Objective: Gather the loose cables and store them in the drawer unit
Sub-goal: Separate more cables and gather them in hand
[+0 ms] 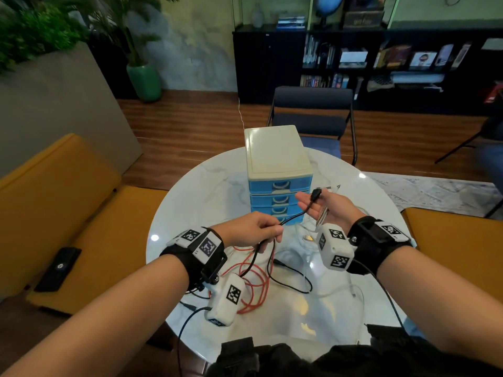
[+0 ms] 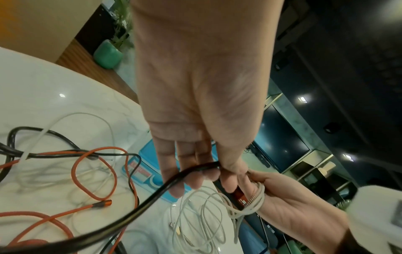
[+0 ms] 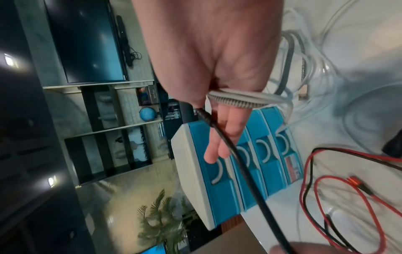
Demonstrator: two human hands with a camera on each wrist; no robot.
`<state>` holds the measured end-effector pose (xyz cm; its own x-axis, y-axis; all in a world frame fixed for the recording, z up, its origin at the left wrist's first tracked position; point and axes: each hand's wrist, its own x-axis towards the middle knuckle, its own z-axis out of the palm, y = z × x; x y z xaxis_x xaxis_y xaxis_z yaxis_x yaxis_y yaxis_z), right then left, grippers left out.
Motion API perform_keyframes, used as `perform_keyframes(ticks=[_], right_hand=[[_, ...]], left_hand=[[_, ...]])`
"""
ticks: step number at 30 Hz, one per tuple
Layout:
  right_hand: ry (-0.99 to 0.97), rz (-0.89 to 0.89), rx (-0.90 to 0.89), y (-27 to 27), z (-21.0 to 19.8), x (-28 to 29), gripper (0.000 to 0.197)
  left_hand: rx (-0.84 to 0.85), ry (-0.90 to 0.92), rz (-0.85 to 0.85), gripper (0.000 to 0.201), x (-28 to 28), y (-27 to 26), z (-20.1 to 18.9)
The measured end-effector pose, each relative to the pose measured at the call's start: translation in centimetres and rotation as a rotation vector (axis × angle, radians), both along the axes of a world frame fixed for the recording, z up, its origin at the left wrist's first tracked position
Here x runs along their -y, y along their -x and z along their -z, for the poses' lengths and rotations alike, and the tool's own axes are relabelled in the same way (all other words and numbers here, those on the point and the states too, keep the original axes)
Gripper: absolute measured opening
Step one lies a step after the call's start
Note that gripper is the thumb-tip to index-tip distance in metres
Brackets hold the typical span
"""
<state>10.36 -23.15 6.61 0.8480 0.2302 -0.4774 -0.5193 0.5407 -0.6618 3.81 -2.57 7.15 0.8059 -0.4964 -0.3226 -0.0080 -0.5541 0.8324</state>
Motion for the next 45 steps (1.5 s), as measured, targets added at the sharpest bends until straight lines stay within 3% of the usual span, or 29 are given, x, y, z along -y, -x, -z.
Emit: perform_keyframes(ticks=[5, 11, 15, 19, 23, 27, 29, 31, 34, 38, 41, 45], right_hand=[[-0.004, -0.135, -0.014, 1.4, -1.0, -3.0, 0.040], [0.014, -0.015, 0.040, 1.5, -1.5, -4.3, 0.034], [0.097, 0.049, 0.095, 2.0, -1.1, -4.0, 0.034], [0.270, 0.147, 0.190, 0.8, -2.6, -2.2, 0.032], [0.423, 0.371, 0.276, -0.8, -5.1, -0.5, 0.030], [0.781, 0.543, 0.483, -1.0, -5.1, -0.1, 0.026], [0.885, 0.483, 0.609, 0.0, -4.9, -0.9, 0.026], [0.926, 0.312, 0.715, 1.5, -5.2, -2.3, 0.025], [0.942, -0.099, 0.798, 3.4, -5.3, -4.8, 0.023], [1.190, -0.591, 0.783, 4.6, -3.9, -6.8, 0.035], [1.119, -0.677, 0.590, 4.7, -3.5, -6.3, 0.044], [0.948, -0.767, 0.491, 4.6, -4.7, -5.2, 0.030]], left_hand=[[0.011, 0.084, -0.059, 0.029, 0.4, 0.0, 0.4], [-0.093, 0.088, 0.010, 0.041, 0.8, 0.7, 1.8], [-0.127, -0.070, 0.075, 0.038, -0.8, 1.6, 3.0], [-0.089, -0.515, 0.203, 0.037, -4.2, 2.8, 4.3], [-0.033, -0.708, 0.122, 0.035, -8.1, 3.4, 5.1], [0.049, -0.792, 0.017, 0.031, -10.5, 2.9, 4.5], [0.057, -0.715, -0.036, 0.028, -10.1, 2.4, 3.6], [0.120, -0.662, -0.044, 0.024, -8.6, 1.6, 2.3], [0.220, -0.650, -0.028, 0.016, -5.6, 0.0, 0.4], [0.300, -0.542, -0.134, 0.016, -2.1, -1.2, -1.8], [0.329, -0.495, -0.203, 0.023, -1.3, -1.5, -2.4], [0.297, -0.391, -0.244, 0.023, -1.2, -1.1, -1.7]])
